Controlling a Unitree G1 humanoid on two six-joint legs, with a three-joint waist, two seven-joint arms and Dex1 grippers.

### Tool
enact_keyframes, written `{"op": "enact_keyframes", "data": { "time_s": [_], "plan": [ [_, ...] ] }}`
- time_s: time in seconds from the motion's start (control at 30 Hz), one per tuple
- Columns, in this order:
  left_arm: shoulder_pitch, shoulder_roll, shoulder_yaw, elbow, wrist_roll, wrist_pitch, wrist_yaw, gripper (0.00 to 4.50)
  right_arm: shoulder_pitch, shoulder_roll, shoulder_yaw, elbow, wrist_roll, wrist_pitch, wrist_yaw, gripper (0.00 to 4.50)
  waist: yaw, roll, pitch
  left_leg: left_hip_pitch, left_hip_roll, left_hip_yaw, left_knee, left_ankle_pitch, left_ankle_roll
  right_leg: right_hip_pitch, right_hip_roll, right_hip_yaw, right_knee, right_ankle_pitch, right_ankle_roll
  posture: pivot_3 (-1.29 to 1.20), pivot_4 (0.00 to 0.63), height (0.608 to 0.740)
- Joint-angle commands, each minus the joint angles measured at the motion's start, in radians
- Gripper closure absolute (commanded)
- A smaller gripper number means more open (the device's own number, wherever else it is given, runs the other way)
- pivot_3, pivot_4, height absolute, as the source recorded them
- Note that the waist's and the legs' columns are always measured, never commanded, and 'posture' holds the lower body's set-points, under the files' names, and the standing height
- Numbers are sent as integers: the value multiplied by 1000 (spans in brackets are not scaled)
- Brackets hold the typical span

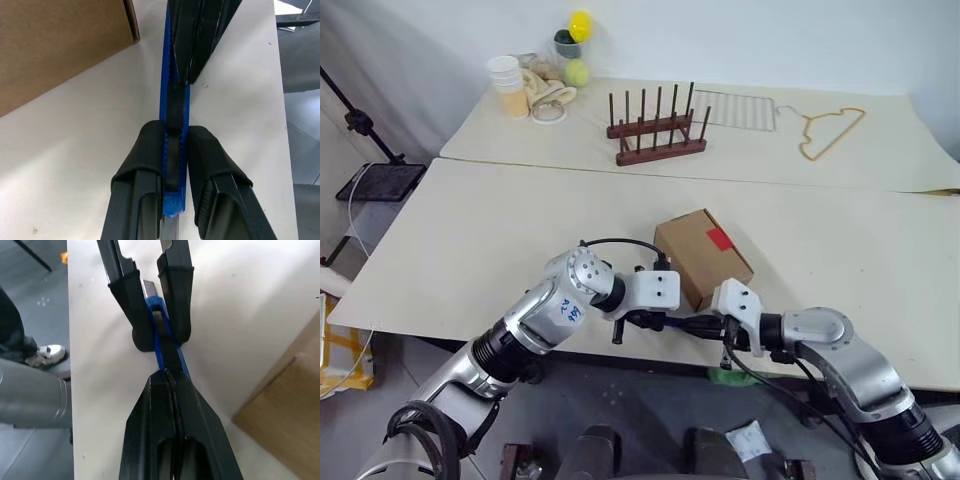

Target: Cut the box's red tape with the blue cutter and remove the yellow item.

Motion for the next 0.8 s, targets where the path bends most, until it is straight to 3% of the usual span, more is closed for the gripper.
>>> {"op": "enact_keyframes", "data": {
  "time_s": [0.03, 0.27, 0.4, 0.53, 0.63, 0.77, 0.8],
  "plan": [
    [34, -4, -78, 25, -1, 0, -15, 4025, -4, 11, 14, 6, -10, 5, -14, 4488, 1, 0, 0, 0, 0, 0, 0, 0, 0, 0, 0, 0, 0, 0, 0, 0, 150, 740],
    [36, -9, -79, 24, 0, -6, -11, 4025, -18, 37, 1, 11, 12, -7, -10, 4488, -2, 0, 0, 0, 0, 0, 0, 0, 0, 0, 0, 0, 1, 0, 0, 0, 150, 740],
    [53, 25, -52, 0, -21, -66, -36, 4025, 40, -20, -60, -99, 107, 24, 60, 4488, 2, 0, 0, 0, 0, 0, 0, 0, 0, 0, -1, 0, 1, 0, 0, 0, 150, 740],
    [85, 60, 35, -41, -67, -209, -30, 4025, 120, -103, -206, -260, 321, 158, 93, 4488, -3, 0, 0, -1, 2, -1, -2, -1, 0, -2, -1, 0, -1, 0, 0, 0, 150, 740],
    [111, 103, 115, -61, -109, -434, -37, 4025, 138, -157, -367, -335, 553, 335, 28, 4488, -14, 1, 1, -2, 3, 0, -1, -2, -1, -2, -1, -1, -2, 0, 0, 0, 150, 740],
    [116, 126, 196, -68, -154, -606, -29, 4025, 98, -245, -528, -345, 871, 544, -134, 3647, -18, 0, 3, -3, 4, -1, 0, -1, -2, -2, -2, -3, -7, 1, -2, 0, 150, 740],
    [114, 127, 206, -66, -154, -623, -24, 4025, 88, -270, -548, -340, 933, 581, -176, 3255, -18, 1, 3, -3, 5, -1, 0, -1, -1, -2, -2, -3, -7, 1, -2, 0, 150, 740]
  ]
}}
